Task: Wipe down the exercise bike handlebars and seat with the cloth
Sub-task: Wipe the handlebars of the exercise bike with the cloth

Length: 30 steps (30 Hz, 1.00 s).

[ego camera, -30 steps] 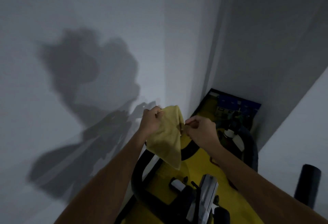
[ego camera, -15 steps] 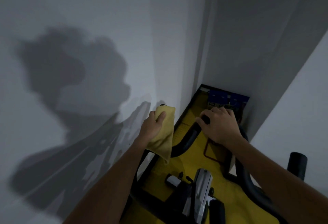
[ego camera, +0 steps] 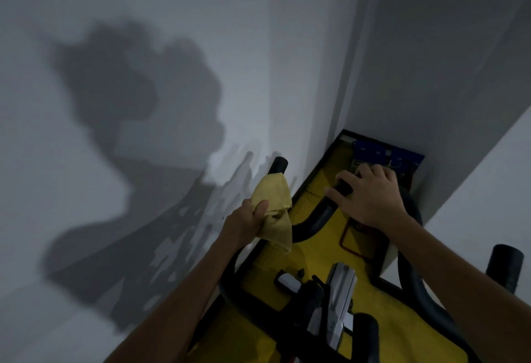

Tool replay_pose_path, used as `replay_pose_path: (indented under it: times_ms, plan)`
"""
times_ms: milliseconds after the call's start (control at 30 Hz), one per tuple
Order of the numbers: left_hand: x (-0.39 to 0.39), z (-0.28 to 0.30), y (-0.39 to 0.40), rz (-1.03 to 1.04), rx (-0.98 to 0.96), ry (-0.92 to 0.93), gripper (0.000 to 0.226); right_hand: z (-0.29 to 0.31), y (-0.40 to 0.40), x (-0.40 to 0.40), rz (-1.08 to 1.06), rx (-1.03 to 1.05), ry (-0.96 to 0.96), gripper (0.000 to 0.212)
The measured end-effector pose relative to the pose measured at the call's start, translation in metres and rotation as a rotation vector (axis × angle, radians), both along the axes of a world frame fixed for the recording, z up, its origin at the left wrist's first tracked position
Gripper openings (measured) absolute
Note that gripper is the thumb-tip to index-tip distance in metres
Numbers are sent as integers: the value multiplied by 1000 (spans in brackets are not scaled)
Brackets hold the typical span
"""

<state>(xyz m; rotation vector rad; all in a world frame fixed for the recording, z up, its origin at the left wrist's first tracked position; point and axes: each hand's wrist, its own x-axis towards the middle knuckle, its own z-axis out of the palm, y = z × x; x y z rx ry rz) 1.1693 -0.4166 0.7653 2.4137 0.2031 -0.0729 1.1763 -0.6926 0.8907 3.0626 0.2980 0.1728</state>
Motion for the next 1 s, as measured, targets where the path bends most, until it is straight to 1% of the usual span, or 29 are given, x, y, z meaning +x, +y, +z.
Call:
replay_pose_path:
  times_ms: [100,200,333,433,500,600,667,800,933,1000]
  plan:
    - [8,9,-6,18,-59,-5,53,2,-1,1,6,-24,16,77]
    - [24,19,-26,11,-49,-113,48,3,-4,0,24,-47,16,78]
    - [52,37,-45,43,-34,-207,57,5,-5,-1,53,-65,16,78]
    - [71,43,-45,23,-62,-174,65,3,-6,1,65,-81,25,69]
    - [81,48,-45,43,-126,-129,73,2,-5,2,76,-90,23,64]
    - [89,59,-49,122,-229,-84,92,0,-3,4,91,-85,6,62]
    - [87,60,-49,147,-224,-95,100,-1,-3,5,103,-89,-1,62]
    - [69,54,-43,177,-215,-125,97,-3,-2,9,138,-71,-11,58]
    - [47,37,-29,174,-193,-67,98,-4,-3,12,155,-69,-12,57]
    - [33,28,-21,162,-171,-17,91,-4,-3,12,160,-71,-12,57]
